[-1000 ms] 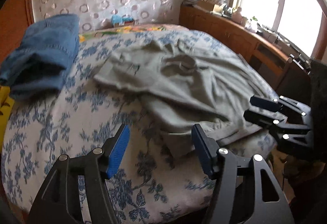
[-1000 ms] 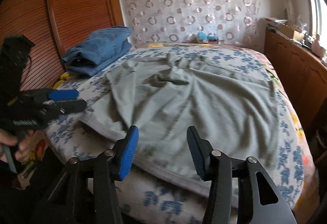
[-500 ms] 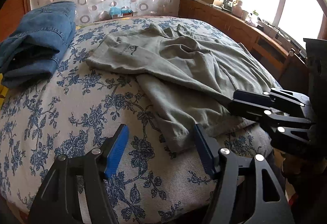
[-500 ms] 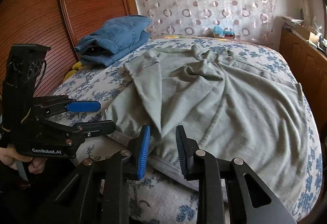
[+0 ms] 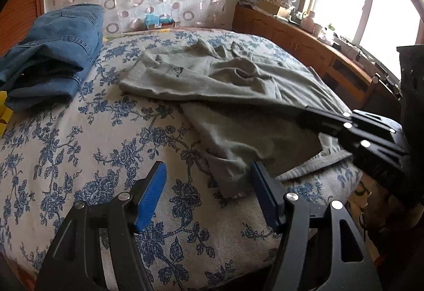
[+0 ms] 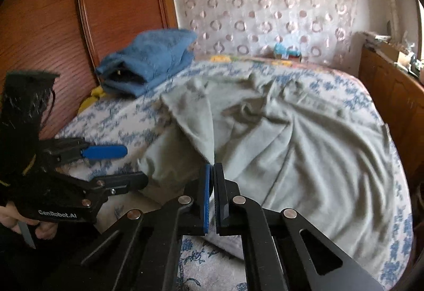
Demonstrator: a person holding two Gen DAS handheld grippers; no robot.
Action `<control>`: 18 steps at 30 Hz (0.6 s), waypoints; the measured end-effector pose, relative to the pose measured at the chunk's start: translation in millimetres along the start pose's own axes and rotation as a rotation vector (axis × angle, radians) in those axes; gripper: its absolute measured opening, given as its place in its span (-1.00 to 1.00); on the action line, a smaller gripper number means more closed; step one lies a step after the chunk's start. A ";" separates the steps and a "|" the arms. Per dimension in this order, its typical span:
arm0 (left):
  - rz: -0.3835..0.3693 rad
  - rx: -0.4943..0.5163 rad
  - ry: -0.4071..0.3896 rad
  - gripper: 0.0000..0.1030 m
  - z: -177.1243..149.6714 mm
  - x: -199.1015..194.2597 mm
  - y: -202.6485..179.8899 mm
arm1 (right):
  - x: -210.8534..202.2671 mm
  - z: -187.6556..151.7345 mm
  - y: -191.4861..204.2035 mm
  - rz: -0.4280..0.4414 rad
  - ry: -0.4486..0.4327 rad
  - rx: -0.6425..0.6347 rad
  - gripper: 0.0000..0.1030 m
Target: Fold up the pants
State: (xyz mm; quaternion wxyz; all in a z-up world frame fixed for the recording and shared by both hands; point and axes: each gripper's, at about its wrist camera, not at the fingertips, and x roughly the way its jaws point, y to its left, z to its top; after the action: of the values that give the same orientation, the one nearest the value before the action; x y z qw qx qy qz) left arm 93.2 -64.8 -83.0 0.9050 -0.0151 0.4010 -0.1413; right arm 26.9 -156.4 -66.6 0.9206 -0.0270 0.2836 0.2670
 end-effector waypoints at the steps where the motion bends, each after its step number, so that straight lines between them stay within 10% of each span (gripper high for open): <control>1: 0.001 -0.002 -0.006 0.29 0.7 -1.7 -0.1 | -4.1 0.9 0.5 -0.006 -0.013 -0.004 -0.95; 18: -0.026 0.021 -0.059 0.29 19.9 -13.1 -16.9 | -81.1 -4.0 -27.1 -0.155 -0.133 0.013 -0.96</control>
State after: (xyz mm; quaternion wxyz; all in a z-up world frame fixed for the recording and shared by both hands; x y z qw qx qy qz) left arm 95.2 -79.2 -57.7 0.9146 -0.0151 0.3722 -0.1570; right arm -17.9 -219.1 -29.2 0.9554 -0.0253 0.2207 0.1945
